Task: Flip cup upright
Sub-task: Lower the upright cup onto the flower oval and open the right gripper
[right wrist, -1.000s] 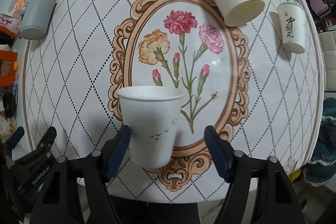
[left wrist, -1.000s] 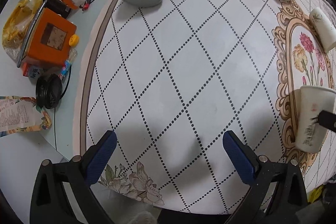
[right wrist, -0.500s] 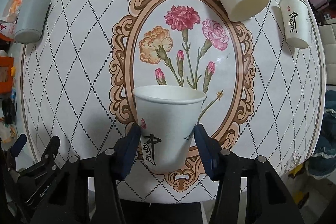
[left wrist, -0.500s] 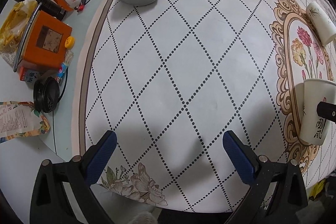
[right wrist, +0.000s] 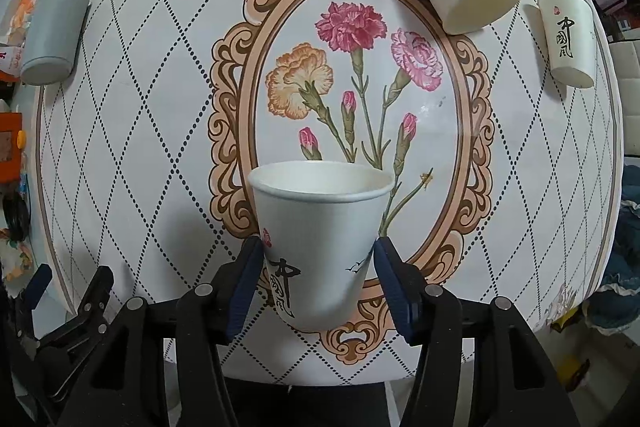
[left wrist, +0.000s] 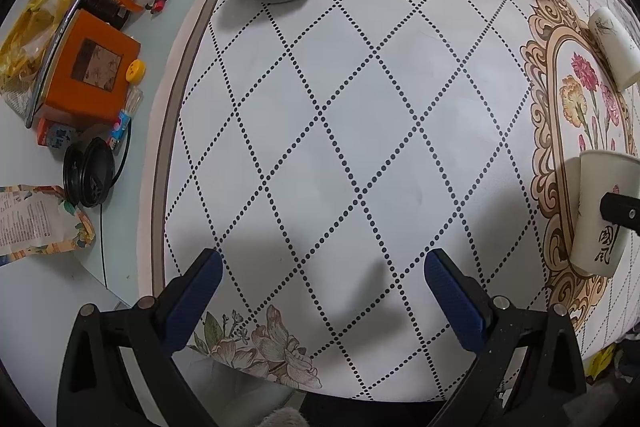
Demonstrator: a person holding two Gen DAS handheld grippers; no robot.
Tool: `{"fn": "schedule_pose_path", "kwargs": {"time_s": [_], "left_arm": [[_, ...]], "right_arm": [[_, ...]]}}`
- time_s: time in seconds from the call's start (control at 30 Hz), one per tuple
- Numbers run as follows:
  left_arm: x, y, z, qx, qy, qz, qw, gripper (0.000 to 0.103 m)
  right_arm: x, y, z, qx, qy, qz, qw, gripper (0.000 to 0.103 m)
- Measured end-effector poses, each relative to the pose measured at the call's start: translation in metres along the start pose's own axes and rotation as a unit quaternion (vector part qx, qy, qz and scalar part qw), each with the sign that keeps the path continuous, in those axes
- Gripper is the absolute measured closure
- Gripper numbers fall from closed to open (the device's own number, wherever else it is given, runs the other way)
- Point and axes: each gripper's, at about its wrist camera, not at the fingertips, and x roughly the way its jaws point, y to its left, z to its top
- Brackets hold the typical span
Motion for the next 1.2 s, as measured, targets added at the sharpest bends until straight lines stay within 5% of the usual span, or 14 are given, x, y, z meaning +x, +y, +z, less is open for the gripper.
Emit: {"fn": "schedule_pose_path", "kwargs": {"time_s": [0.13, 0.43, 0.73, 0.9, 1.2], "left_arm": [[0.0, 0.004, 0.003, -0.009, 0.018, -0.001, 0.9998, 0.0], [0.005, 0.017, 0.036, -0.031, 0.039, -0.01, 0.9987, 0.0], [0.02, 0.027, 0.066, -0.034, 0.025, 0.012, 0.999, 0.0], [0.028, 0.025, 0.065, -0.022, 0.024, 0.015, 0.9994, 0.0], [0.019, 0.019, 0.036, 0.006, 0.016, 0.005, 0.9998, 0.0]], "right_arm": [[-0.009, -0.003, -0.001, 0.005, -0.019, 0.014, 1.0, 0.045], [-0.053, 0.015, 0.022, 0.001, -0.154, 0.042, 0.987, 0.045], [-0.054, 0.047, 0.049, -0.008, -0.34, 0.004, 0.94, 0.045], [-0.039, 0.057, 0.046, -0.025, -0.366, -0.018, 0.93, 0.045], [-0.02, 0.062, 0.006, -0.041, -0.352, -0.035, 0.935, 0.044]]}}
